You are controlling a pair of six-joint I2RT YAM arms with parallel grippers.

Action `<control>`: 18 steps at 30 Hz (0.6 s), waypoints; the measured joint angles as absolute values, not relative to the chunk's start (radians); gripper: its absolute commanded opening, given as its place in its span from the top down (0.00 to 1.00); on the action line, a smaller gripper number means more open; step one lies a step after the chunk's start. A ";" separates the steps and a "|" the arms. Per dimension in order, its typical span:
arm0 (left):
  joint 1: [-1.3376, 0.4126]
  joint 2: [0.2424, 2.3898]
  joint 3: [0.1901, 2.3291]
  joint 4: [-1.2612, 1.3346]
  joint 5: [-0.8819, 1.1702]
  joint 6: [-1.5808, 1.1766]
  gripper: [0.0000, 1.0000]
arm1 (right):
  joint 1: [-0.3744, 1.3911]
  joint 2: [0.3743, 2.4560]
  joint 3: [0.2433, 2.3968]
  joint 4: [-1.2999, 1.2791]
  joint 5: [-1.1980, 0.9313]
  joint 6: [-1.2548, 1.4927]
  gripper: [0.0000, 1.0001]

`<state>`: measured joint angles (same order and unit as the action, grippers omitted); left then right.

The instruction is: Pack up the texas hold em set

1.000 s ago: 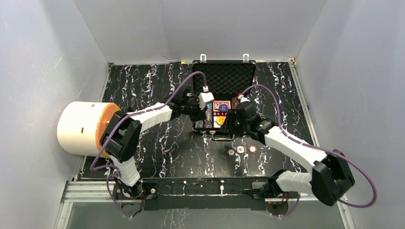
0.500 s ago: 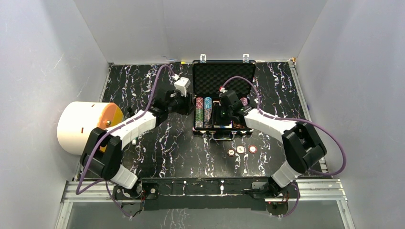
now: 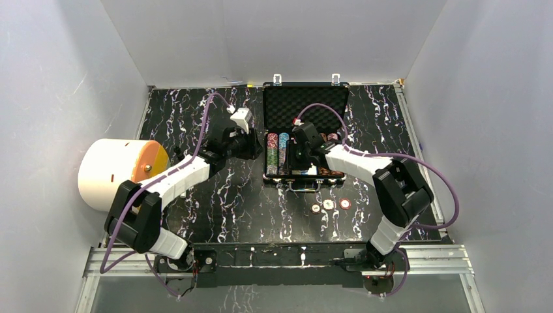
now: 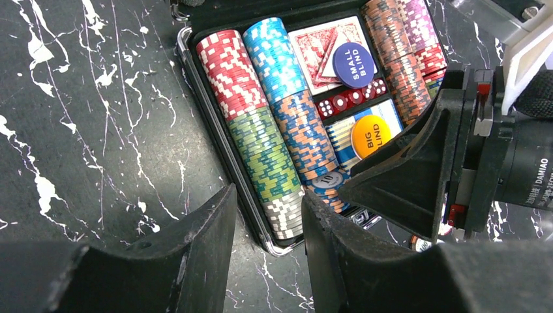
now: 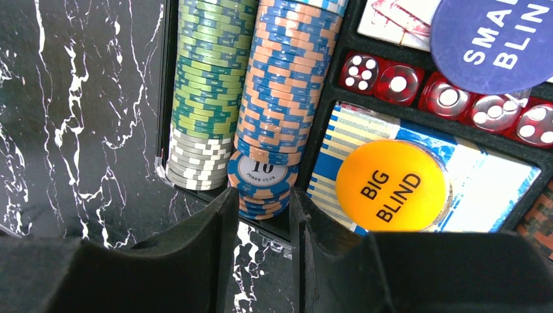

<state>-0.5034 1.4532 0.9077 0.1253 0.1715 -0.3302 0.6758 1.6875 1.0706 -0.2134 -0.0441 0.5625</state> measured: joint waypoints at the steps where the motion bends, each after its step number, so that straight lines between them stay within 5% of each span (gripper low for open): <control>1: -0.503 1.453 0.906 0.125 0.171 -0.333 0.59 | 0.676 1.691 1.073 -0.213 -0.040 0.561 0.58; 18: -0.503 1.453 0.889 0.111 0.171 -0.353 0.59 | 0.677 1.744 1.121 -0.204 -0.019 0.541 0.67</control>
